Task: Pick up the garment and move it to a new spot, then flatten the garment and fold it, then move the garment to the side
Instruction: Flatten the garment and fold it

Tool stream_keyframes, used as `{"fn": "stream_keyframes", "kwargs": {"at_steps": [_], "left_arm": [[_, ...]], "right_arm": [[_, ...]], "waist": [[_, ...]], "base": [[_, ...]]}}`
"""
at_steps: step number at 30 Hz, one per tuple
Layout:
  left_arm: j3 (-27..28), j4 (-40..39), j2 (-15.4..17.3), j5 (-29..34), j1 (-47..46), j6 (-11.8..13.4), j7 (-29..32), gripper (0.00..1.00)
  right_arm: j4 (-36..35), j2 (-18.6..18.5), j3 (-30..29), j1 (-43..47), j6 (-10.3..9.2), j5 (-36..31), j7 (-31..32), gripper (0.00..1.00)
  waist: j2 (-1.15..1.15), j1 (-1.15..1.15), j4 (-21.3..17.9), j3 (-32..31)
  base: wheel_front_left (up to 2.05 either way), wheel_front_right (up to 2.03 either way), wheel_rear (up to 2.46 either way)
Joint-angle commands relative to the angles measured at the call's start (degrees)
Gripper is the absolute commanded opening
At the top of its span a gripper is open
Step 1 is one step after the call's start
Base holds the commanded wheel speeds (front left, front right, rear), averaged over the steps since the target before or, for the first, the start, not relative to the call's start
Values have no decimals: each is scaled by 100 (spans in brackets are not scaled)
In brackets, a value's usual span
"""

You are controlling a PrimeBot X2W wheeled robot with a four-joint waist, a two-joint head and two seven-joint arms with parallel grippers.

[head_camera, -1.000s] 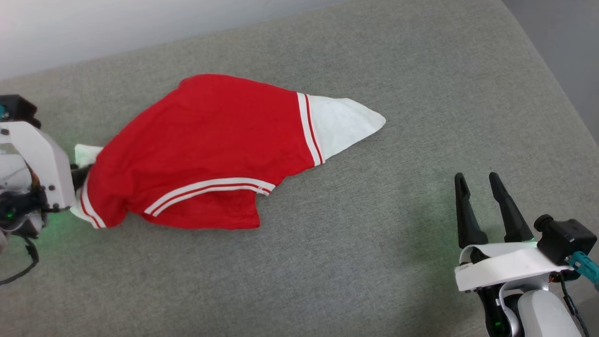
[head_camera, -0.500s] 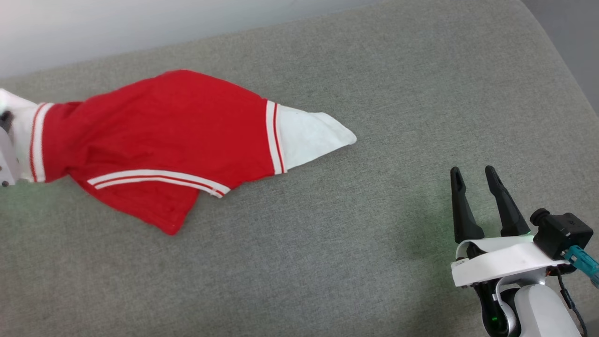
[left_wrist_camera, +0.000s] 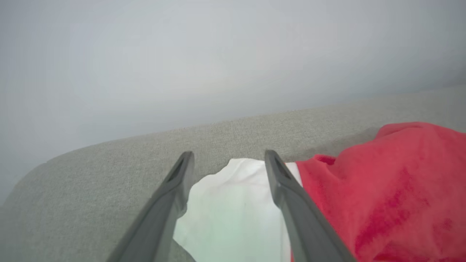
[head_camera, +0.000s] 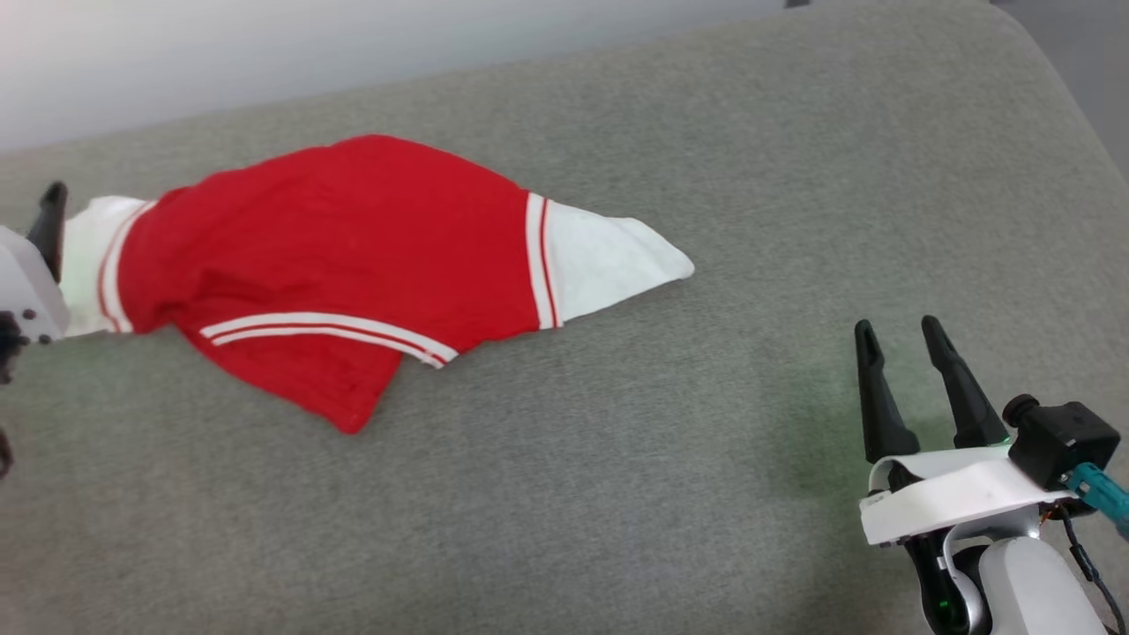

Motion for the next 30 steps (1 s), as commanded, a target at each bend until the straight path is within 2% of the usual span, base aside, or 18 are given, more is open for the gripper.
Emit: {"fn": "stream_keyframes", "kwargs": {"at_steps": [1, 5, 8, 11, 14, 17, 20, 24, 28, 30], "left_arm": [[18, -22, -27, -8, 89, -25, -112, 100], [194, -254, -141, -72, 372, -32, -544, 100], [595, -634, -199, 85, 541, -24, -620, 100], [1353, -1395, -336, 673, 1075, 267, -609, 100], [2438, -2405, -530, 1379, 1864, 672, -613, 100], [3420, -3420, -896, 2158, 2997, 1037, -612, 100], [4102, -4273, -1308, 2874, 3998, 1245, -613, 100], [4622, -4989, -1795, 3637, 4968, 1286, -614, 100], [5011, -5411, -2180, 4194, 5451, 1277, -613, 100], [5190, -5564, -2351, 4388, 5620, 1225, -613, 100]], "right_arm": [[22, -41, 60, 1, -2, -60, -1, 100], [121, -281, 318, -37, -2, -163, -1, 100], [223, -590, 682, -149, -2, -254, 19, 100], [244, -1006, 1117, -283, -2, -299, 254, 100], [174, -1478, 1621, -478, -2, -208, 654, 100], [68, -1954, 2235, -722, -2, -45, 1139, 100], [-42, -2467, 2896, -1053, -3, 112, 1626, 100], [-168, -3034, 3823, -1604, -3, 434, 2196, 100], [-198, -3544, 4650, -2280, -3, 697, 2555, 100], [-170, -3686, 4983, -2599, -3, 810, 2654, 100]], "waist": [[0, 0, 123, -84], [0, 0, 376, -188], [0, 0, 598, -233], [0, 0, 874, -254], [0, 0, 1155, -279], [0, 0, 1393, -331], [0, 0, 1616, -354], [0, 0, 1891, -329], [0, 0, 2169, -280], [0, 0, 2288, -240]], "base": [[0, 0, 0], [0, 0, 0], [0, 0, 0], [0, 0, 0], [0, 0, 0], [0, 0, 0], [0, 0, 0], [0, 0, 0], [0, 0, 0], [0, 0, 0]]}}
